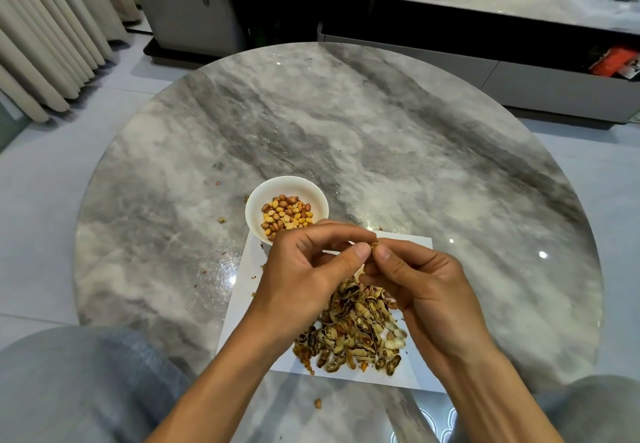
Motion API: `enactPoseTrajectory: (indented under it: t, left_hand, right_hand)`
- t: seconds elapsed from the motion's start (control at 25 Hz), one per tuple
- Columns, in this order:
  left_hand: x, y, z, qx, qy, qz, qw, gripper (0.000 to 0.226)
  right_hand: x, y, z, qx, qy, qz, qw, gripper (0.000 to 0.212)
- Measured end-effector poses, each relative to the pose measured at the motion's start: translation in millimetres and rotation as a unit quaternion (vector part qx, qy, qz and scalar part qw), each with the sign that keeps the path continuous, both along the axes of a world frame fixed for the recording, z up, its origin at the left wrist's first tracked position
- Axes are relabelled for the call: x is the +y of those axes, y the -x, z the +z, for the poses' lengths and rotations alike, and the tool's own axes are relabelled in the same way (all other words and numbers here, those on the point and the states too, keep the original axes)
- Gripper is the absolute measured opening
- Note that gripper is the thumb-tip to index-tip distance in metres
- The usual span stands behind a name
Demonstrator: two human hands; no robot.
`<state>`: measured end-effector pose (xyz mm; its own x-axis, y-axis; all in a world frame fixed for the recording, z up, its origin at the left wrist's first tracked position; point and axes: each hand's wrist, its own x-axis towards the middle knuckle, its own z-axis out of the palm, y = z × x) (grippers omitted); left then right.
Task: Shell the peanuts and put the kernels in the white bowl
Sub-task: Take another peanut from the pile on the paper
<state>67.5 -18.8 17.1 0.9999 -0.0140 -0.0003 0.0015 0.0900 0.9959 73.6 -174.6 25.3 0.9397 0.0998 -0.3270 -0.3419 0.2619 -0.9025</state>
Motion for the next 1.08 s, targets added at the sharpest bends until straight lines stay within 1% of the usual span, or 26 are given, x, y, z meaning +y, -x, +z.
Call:
enactPoseTrajectory:
  t: [0.04, 0.08, 0.2, 0.24, 0.32, 0.4, 0.44, 0.52, 0.56, 0.6, 0.64, 0.68, 0.72, 0.76, 0.8, 0.88, 0.92, 0.96, 1.04, 1.08]
  left_hand:
    - [-3.2, 2.6, 0.7, 0.015, 0.03, 0.002, 0.999, 0.015]
    - [-6.1, 4.7, -0.1, 0.012, 0.036, 0.009, 0.999, 0.017]
    - [-7.1, 5.4, -6.5, -0.03, 0.013, 0.009, 0.999, 0.022]
    - [-5.2, 4.1, -7.9, -0.05, -0.012, 0.007, 0.999, 0.024]
    - [-2.2, 1.8, -9.1, -0.093, -0.093, 0.015, 0.991, 0.025]
    - [-1.3, 1.1, -7.9, -0.112, -0.157, 0.027, 0.981, 0.022]
    - [-0.9, 1.2, -7.2, -0.11, -0.177, 0.031, 0.978, 0.021]
    - [4.0, 0.4, -6.6, -0.069, -0.213, 0.028, 0.974, 0.023]
    - [9.6, 0.2, -6.0, -0.032, -0.245, 0.027, 0.968, 0.026]
    - [17.1, 0.3, -5.8, 0.007, -0.295, 0.023, 0.955, 0.03]
    - [24.3, 1.5, -5.4, 0.044, -0.359, 0.011, 0.932, 0.032]
    - [29.5, 3.5, -5.3, 0.078, -0.43, -0.011, 0.899, 0.033]
    - [31.6, 6.3, -6.0, 0.101, -0.496, -0.036, 0.861, 0.034]
    - [30.7, 9.8, -8.2, 0.115, -0.544, -0.056, 0.829, 0.034]
    - [27.9, 12.8, -11.5, 0.122, -0.572, -0.062, 0.809, 0.033]
    - [25.8, 15.1, -21.9, 0.121, -0.599, -0.039, 0.791, 0.033]
    - [26.3, 14.7, -28.0, 0.117, -0.601, -0.023, 0.791, 0.034]
    - [27.0, 14.1, -34.3, 0.113, -0.597, -0.01, 0.794, 0.035]
    - [28.2, 12.5, -46.1, 0.107, -0.581, -0.002, 0.807, 0.038]
    - [28.8, 12.0, -51.2, 0.101, -0.569, 0.0, 0.816, 0.039]
  right_hand:
    - [0.1, 1.1, -1.1, -0.014, 0.016, -0.006, 1.0, 0.02]
    - [1.0, 2.7, -2.3, -0.025, 0.026, -0.01, 0.999, 0.021]
    - [5.3, 5.1, -5.2, -0.019, 0.01, -0.021, 1.0, 0.021]
    - [6.2, 4.8, -4.9, -0.005, -0.007, -0.026, 1.0, 0.021]
    - [5.5, 3.9, -3.3, 0.025, -0.046, -0.017, 0.998, 0.019]
    - [3.0, 2.3, -1.8, 0.038, -0.044, 0.028, 0.998, 0.018]
    - [0.6, 1.4, -2.4, 0.031, -0.006, 0.05, 0.998, 0.017]
    - [-6.6, -3.3, -8.6, -0.007, 0.132, 0.08, 0.988, 0.017]
    - [-10.2, -6.3, -12.7, -0.024, 0.226, 0.087, 0.97, 0.015]
    - [-14.5, -9.9, -18.5, -0.04, 0.324, 0.095, 0.941, 0.013]
    - [-17.8, -11.9, -24.3, -0.051, 0.409, 0.114, 0.904, 0.011]
    - [-19.6, -12.5, -30.1, -0.058, 0.475, 0.137, 0.867, 0.01]
    - [-19.7, -12.0, -35.0, -0.064, 0.52, 0.151, 0.839, 0.011]
    - [-19.3, -11.6, -40.2, -0.078, 0.547, 0.146, 0.821, 0.013]
    - [-19.1, -12.1, -44.8, -0.101, 0.56, 0.124, 0.813, 0.015]
    - [-20.1, -17.4, -54.2, -0.155, 0.559, 0.069, 0.811, 0.017]
    - [-21.3, -21.6, -58.7, -0.167, 0.56, 0.064, 0.809, 0.019]
    - [-22.4, -25.4, -62.5, -0.167, 0.568, 0.082, 0.801, 0.024]
    - [-24.1, -29.5, -73.0, -0.156, 0.591, 0.154, 0.776, 0.033]
    - [-23.3, -29.5, -77.0, -0.156, 0.595, 0.181, 0.768, 0.034]
